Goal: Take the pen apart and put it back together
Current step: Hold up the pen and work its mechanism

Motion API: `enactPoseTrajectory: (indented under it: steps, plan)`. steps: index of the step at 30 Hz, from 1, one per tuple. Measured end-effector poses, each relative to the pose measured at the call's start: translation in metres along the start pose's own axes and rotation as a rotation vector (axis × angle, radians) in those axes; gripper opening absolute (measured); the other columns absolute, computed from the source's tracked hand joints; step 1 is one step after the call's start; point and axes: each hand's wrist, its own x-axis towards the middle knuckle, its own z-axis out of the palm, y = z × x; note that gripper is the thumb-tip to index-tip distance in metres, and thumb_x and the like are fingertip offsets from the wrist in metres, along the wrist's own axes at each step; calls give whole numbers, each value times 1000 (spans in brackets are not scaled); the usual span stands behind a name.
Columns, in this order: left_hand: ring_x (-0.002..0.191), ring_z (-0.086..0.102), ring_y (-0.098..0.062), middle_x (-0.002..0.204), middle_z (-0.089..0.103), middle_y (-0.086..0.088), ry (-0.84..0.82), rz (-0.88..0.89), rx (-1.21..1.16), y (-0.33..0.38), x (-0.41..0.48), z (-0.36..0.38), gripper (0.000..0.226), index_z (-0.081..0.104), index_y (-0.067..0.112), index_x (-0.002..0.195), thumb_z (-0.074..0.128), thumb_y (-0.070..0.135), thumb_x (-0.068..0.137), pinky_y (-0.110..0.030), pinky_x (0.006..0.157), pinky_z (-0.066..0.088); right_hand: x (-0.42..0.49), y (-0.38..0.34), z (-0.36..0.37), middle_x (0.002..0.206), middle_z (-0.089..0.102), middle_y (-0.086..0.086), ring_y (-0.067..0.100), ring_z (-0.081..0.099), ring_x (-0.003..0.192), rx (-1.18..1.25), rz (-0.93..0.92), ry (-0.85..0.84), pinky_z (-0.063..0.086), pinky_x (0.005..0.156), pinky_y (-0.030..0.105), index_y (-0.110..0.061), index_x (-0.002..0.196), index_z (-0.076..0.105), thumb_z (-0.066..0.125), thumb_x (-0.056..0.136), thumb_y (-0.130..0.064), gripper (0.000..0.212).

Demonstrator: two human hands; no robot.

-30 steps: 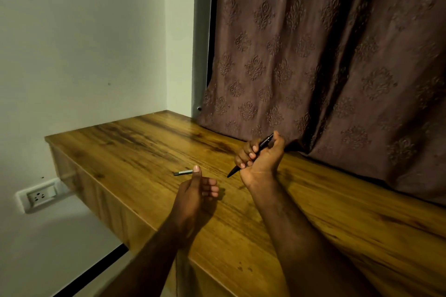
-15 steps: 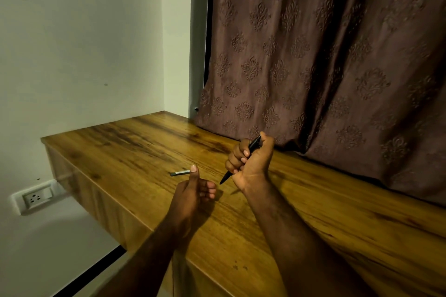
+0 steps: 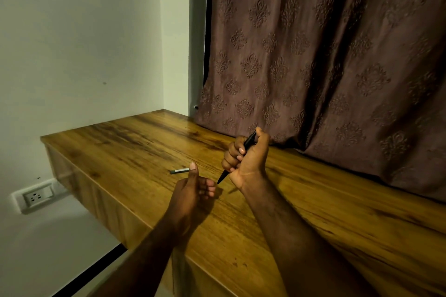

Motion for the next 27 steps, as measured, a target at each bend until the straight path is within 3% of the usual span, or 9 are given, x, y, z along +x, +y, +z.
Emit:
enactPoseTrajectory:
  steps: [11,27]
  plan:
    - [72,64,-26,81,70,-25,19,31,107,-6,6,-5,77,68,-9,86,27,55,97,-32,71,51,1,0,2,38,20,-3,12,10,34,12,-19,42,12,42,15,-16,47,29,32,86,-56,56]
    - [72,67,-25,82,71,-25,-3,21,127,-12,12,-11,85,71,-4,83,28,69,81,-31,70,49,1,-1,2,37,20,-3,12,10,33,72,-23,56,13,41,14,-16,44,30,32,86,-54,57]
